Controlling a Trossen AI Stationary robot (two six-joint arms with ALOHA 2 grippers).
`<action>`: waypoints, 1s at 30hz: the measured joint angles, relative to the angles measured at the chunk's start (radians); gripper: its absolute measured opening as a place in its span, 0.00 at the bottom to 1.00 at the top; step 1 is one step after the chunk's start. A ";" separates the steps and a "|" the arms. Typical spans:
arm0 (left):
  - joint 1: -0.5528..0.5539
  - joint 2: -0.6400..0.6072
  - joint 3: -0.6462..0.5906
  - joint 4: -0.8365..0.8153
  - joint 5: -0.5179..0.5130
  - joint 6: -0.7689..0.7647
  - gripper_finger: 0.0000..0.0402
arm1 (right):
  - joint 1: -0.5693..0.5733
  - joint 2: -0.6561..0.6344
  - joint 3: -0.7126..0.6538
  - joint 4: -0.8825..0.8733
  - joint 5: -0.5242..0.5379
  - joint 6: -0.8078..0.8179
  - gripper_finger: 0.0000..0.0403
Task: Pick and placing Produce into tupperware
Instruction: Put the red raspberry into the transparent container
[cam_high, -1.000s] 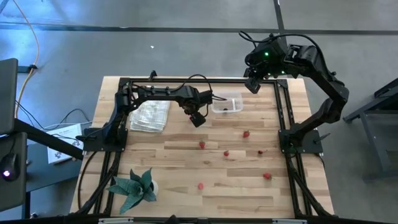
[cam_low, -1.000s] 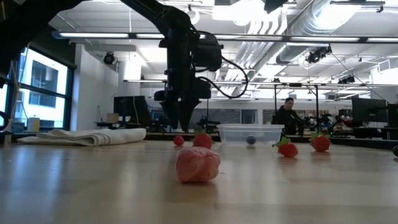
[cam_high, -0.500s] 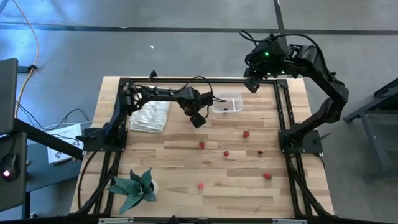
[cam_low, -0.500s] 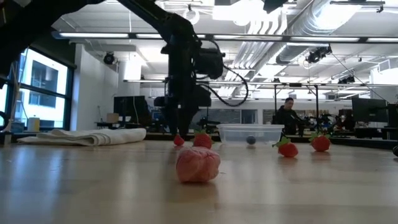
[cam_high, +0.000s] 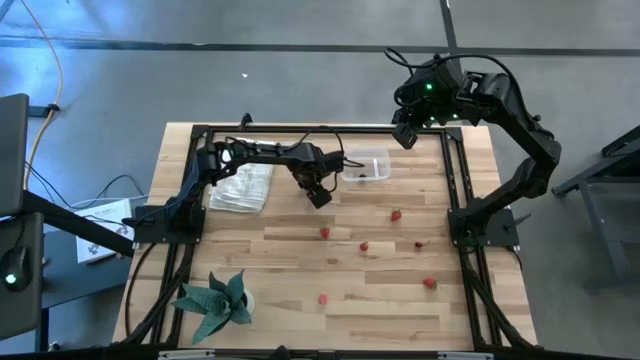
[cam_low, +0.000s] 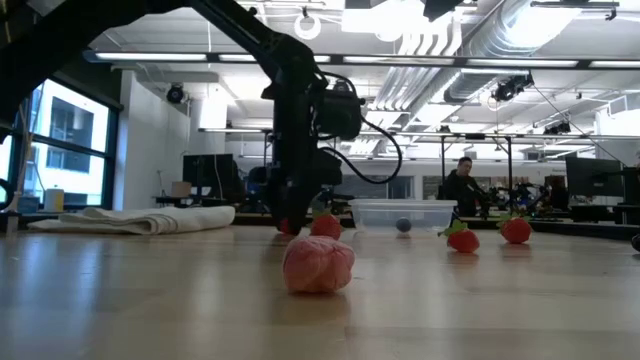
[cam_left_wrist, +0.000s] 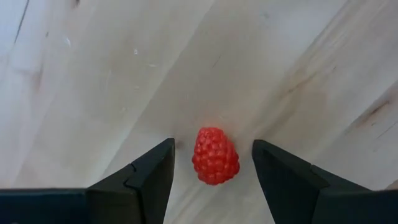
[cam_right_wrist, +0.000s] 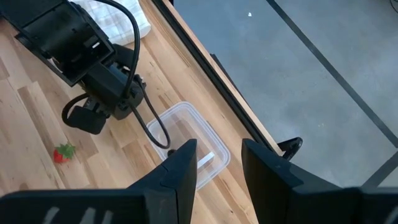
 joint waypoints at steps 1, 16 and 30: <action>0.000 0.000 0.001 0.001 -0.002 0.000 0.52 | 0.000 0.000 0.000 0.000 0.000 0.000 0.29; -0.001 0.000 0.002 0.002 -0.011 0.000 0.41 | 0.000 0.000 0.000 0.000 0.000 0.000 0.29; -0.002 -0.001 0.002 0.001 -0.015 0.015 0.17 | 0.000 0.000 0.000 0.000 0.000 0.004 0.29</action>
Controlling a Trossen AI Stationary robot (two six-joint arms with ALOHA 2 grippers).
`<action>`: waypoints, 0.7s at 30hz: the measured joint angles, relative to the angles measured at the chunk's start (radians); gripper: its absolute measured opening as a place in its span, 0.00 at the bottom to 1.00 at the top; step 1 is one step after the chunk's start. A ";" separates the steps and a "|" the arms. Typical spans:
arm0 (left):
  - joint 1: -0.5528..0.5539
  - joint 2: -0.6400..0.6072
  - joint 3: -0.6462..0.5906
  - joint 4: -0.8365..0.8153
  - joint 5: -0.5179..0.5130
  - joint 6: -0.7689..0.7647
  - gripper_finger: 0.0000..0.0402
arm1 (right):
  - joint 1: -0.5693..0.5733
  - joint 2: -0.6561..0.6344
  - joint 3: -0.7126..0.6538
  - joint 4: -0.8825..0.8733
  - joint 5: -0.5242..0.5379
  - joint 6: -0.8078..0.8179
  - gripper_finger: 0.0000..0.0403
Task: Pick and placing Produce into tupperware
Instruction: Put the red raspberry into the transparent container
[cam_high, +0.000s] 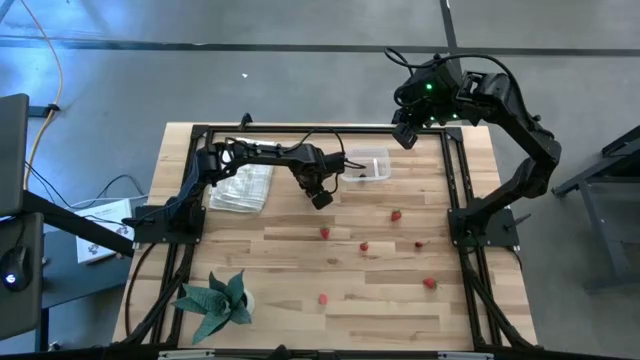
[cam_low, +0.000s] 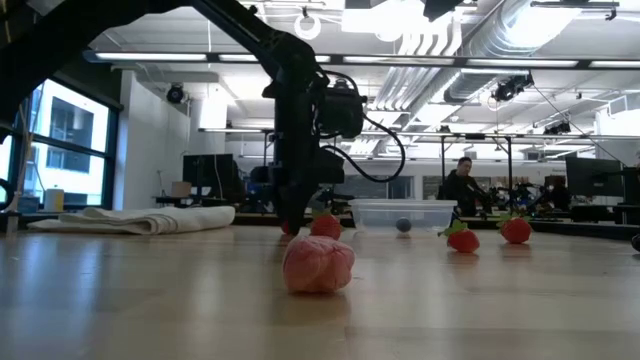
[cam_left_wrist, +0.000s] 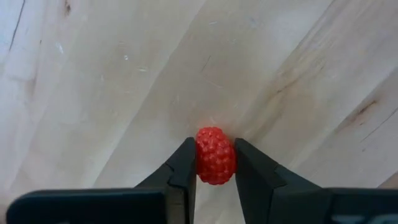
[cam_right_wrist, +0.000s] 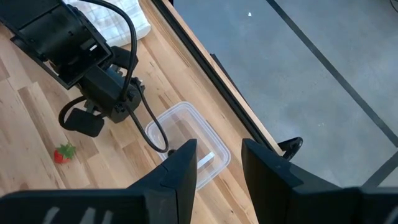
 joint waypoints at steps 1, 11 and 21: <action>0.000 -0.001 0.000 -0.005 -0.006 0.000 0.17 | 0.000 0.000 0.000 0.000 0.000 0.006 0.29; 0.003 -0.017 0.044 -0.082 -0.075 0.010 0.17 | -0.012 0.000 -0.141 -0.029 0.166 0.083 0.08; 0.002 -0.020 0.158 -0.135 -0.084 0.053 0.18 | -0.102 -0.009 -0.451 0.012 0.177 0.164 0.01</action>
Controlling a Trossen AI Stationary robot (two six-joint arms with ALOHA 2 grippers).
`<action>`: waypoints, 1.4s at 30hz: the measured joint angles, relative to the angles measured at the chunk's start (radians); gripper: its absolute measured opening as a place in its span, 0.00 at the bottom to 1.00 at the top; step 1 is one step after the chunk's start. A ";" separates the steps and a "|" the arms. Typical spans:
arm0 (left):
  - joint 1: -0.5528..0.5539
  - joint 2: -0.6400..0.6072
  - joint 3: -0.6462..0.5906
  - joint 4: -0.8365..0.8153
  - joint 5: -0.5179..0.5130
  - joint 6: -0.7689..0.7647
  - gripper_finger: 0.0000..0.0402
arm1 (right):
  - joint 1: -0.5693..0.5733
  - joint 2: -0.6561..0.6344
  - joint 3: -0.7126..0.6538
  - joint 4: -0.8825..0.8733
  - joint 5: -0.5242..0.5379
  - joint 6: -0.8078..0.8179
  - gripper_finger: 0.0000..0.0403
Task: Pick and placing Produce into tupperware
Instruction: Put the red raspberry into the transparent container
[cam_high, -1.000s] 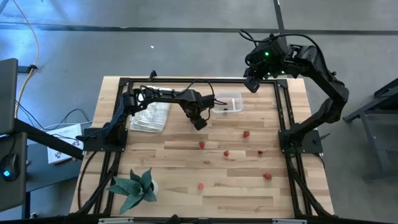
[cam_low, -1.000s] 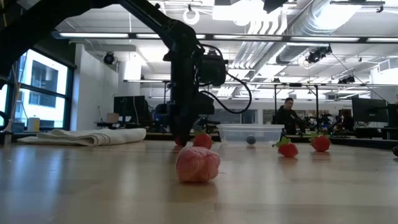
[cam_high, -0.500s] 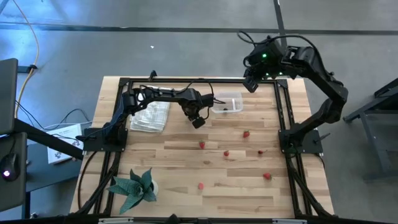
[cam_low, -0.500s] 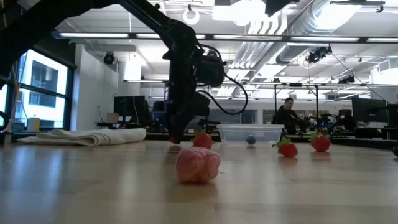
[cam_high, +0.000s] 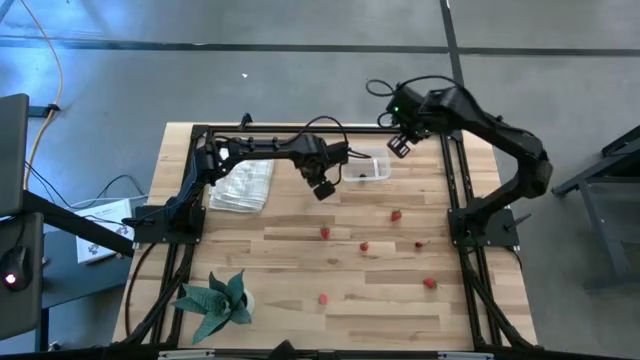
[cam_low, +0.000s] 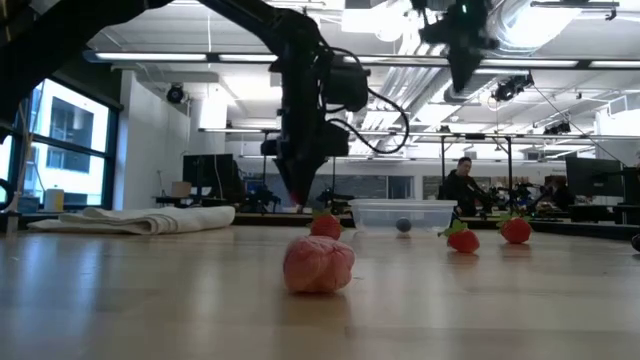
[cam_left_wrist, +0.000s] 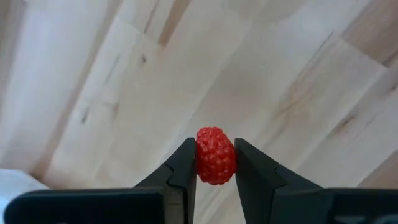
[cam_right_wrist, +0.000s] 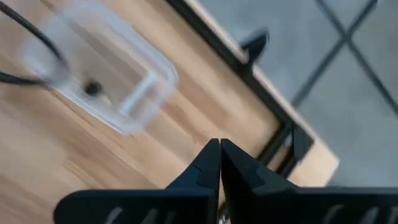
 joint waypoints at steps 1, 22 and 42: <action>0.000 0.000 0.011 -0.012 -0.008 0.006 0.18 | -0.017 -0.009 -0.049 0.018 0.000 0.005 0.01; 0.000 -0.002 0.064 -0.060 -0.020 0.048 0.18 | -0.212 -0.173 -0.945 0.983 -0.387 0.288 0.00; 0.000 -0.002 0.064 -0.062 -0.015 0.045 0.19 | -0.121 -0.058 -0.814 1.083 -0.393 0.290 0.00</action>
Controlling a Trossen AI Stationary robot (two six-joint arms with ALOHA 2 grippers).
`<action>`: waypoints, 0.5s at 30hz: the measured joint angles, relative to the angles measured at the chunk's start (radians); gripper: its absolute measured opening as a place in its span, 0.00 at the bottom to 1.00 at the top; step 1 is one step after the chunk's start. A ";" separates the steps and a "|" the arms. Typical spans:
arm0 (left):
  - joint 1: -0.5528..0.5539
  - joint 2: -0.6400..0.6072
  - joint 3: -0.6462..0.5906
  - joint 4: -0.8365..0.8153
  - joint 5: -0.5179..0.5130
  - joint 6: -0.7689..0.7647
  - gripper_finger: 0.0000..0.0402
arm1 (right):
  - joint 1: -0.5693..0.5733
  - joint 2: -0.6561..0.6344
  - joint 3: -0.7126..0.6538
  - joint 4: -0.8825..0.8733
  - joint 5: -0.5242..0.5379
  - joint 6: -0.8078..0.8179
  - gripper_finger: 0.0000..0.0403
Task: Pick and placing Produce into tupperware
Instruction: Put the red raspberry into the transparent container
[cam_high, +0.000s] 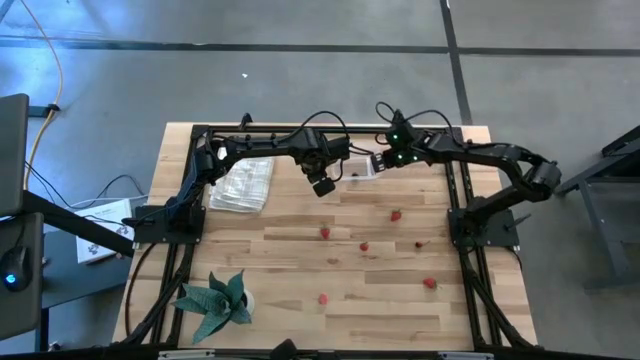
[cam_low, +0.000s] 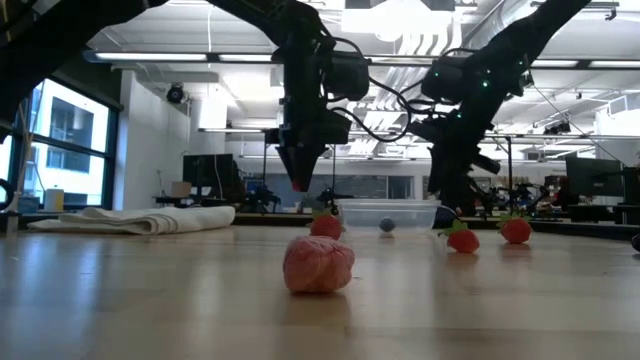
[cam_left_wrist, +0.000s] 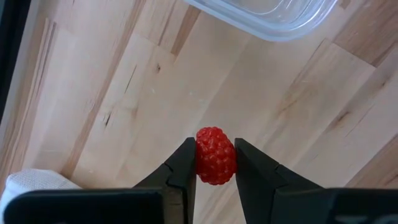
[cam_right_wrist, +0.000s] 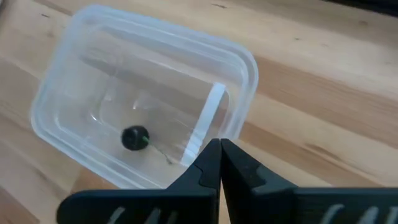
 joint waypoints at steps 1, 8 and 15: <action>0.000 0.000 0.000 0.000 0.000 0.000 0.19 | 0.000 0.000 0.003 -0.001 0.002 -0.004 0.00; 0.000 0.000 0.000 0.000 0.002 0.000 0.19 | -0.010 0.005 0.006 -0.107 0.076 -0.028 0.00; 0.000 0.000 0.000 0.002 0.002 0.002 0.20 | 0.026 0.012 0.006 -0.073 0.079 0.000 0.00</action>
